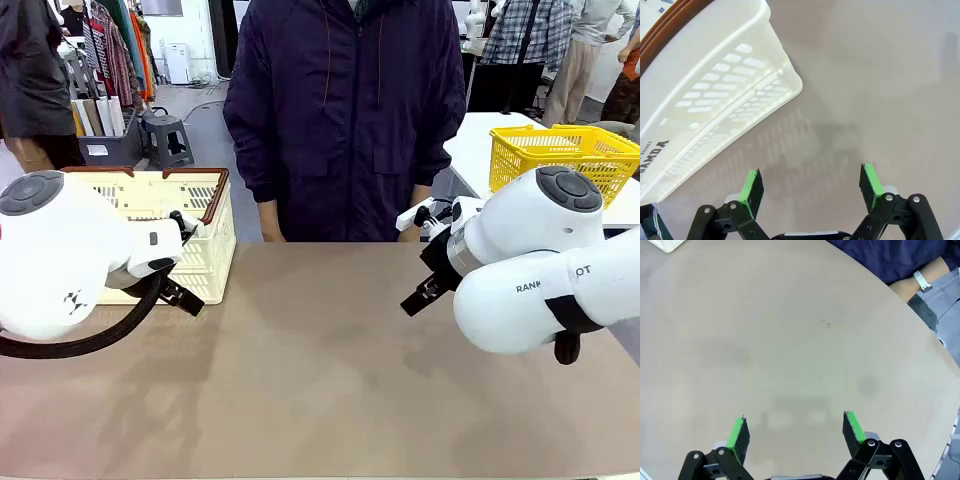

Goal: Place the drinks into the Shopping basket.
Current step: Pick up one drink and place it into the Shopping basket.

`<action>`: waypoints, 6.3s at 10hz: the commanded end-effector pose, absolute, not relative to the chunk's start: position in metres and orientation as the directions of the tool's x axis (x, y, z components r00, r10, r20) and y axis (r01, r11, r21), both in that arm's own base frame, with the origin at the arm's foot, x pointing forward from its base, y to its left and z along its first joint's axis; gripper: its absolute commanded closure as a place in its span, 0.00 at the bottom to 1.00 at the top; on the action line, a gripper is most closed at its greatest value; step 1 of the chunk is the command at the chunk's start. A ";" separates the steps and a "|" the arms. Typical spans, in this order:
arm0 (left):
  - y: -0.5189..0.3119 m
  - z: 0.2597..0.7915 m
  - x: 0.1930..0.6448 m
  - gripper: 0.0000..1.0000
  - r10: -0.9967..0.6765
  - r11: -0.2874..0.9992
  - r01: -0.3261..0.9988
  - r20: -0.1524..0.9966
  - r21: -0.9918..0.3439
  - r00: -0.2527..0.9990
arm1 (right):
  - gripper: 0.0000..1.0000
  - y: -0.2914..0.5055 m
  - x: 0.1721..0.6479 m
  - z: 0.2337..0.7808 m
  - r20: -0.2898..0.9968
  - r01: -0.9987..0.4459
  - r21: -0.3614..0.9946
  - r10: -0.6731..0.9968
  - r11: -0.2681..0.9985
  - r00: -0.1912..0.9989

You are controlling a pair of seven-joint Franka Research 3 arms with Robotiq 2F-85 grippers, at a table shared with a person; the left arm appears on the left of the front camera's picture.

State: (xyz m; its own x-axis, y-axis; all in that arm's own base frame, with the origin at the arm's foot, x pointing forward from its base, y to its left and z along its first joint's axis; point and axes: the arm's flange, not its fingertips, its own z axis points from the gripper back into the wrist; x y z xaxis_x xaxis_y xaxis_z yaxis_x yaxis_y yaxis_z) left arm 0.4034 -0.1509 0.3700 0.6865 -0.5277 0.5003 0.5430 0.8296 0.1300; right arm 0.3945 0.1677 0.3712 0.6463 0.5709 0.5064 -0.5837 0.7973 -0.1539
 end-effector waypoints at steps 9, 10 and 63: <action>-0.151 0.370 0.403 0.00 -0.528 0.830 0.543 0.501 0.130 0.686 | 0.00 0.168 0.394 0.371 0.506 -0.584 -0.154 0.571 0.797 0.646; -0.151 0.370 0.403 0.00 -0.528 0.830 0.543 0.501 0.130 0.686 | 0.00 0.168 0.394 0.371 0.506 -0.584 -0.154 0.571 0.797 0.646; 0.291 0.487 0.230 0.00 0.431 0.441 -0.010 0.203 -0.898 0.879 | 0.00 -0.261 0.146 0.460 0.291 -0.089 0.938 -0.624 0.335 0.726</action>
State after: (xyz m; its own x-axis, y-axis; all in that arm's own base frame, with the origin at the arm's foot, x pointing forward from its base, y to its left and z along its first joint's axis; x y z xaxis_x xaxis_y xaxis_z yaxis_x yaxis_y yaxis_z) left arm 0.2281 0.2864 0.4683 0.8398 0.4758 0.2615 0.0494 0.4127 -0.9095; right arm 0.1439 -0.2609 0.4560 0.7374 -0.6209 0.2660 -0.0558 0.3364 0.9401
